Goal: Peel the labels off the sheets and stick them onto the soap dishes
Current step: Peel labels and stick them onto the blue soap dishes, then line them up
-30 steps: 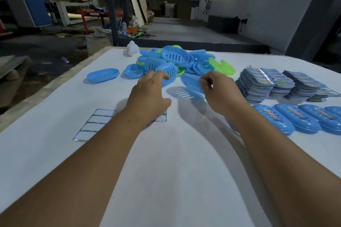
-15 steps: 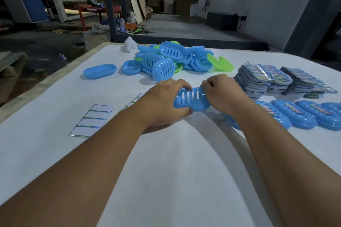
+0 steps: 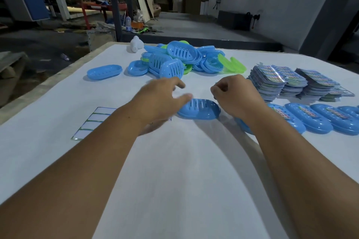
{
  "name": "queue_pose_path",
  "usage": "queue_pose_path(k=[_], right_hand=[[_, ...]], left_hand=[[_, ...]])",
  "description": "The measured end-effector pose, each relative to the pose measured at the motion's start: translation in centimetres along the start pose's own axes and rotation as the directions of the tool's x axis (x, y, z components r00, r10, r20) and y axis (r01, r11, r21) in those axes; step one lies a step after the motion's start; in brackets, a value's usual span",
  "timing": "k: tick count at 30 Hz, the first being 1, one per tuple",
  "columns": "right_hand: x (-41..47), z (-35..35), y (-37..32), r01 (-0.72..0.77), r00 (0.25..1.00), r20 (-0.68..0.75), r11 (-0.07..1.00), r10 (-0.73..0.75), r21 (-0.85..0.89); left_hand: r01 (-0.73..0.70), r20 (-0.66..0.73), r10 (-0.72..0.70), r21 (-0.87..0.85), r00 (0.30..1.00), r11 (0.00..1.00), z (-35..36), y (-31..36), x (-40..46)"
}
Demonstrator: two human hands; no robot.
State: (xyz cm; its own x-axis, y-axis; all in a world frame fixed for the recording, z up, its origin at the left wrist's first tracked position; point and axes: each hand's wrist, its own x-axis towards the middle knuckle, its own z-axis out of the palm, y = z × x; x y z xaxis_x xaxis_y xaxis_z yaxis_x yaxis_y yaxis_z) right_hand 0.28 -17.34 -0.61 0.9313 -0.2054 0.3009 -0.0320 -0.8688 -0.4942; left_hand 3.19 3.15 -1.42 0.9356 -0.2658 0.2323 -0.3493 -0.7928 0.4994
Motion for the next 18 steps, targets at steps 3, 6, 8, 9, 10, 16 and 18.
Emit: queue_pose_path(k=[3,6,8,9,10,16,18], right_hand=[[-0.2,-0.1,-0.1,0.000,1.000,-0.012,1.000,0.001,0.014],[-0.3,0.1,-0.1,0.001,1.000,0.018,1.000,-0.001,0.016],[-0.2,0.1,-0.1,0.000,1.000,0.019,1.000,-0.001,0.024],[-0.2,0.1,-0.1,-0.001,1.000,0.015,1.000,0.001,0.029],[-0.2,0.1,0.0,-0.003,1.000,0.010,0.999,0.003,0.035],[-0.3,0.2,0.0,-0.005,1.000,0.003,0.999,0.005,0.054],[-0.2,0.3,0.1,0.009,1.000,0.003,0.998,-0.009,0.067]], left_hand=[[0.182,-0.166,-0.149,0.205,0.975,0.962,-1.0,-1.0,0.6],[0.273,-0.079,-0.262,0.267,0.962,0.924,-1.2,-1.3,0.5],[0.278,-0.037,-0.279,0.278,0.960,0.919,-1.1,-1.3,0.4],[0.277,-0.032,-0.279,0.276,0.960,0.920,-1.1,-1.3,0.5],[0.280,-0.031,-0.282,0.262,0.959,0.924,-1.1,-1.4,0.5],[0.341,-0.026,-0.340,0.067,0.940,0.938,-1.2,-1.5,1.0],[0.352,-0.042,-0.352,0.005,0.935,0.936,-1.3,-1.6,1.2]])
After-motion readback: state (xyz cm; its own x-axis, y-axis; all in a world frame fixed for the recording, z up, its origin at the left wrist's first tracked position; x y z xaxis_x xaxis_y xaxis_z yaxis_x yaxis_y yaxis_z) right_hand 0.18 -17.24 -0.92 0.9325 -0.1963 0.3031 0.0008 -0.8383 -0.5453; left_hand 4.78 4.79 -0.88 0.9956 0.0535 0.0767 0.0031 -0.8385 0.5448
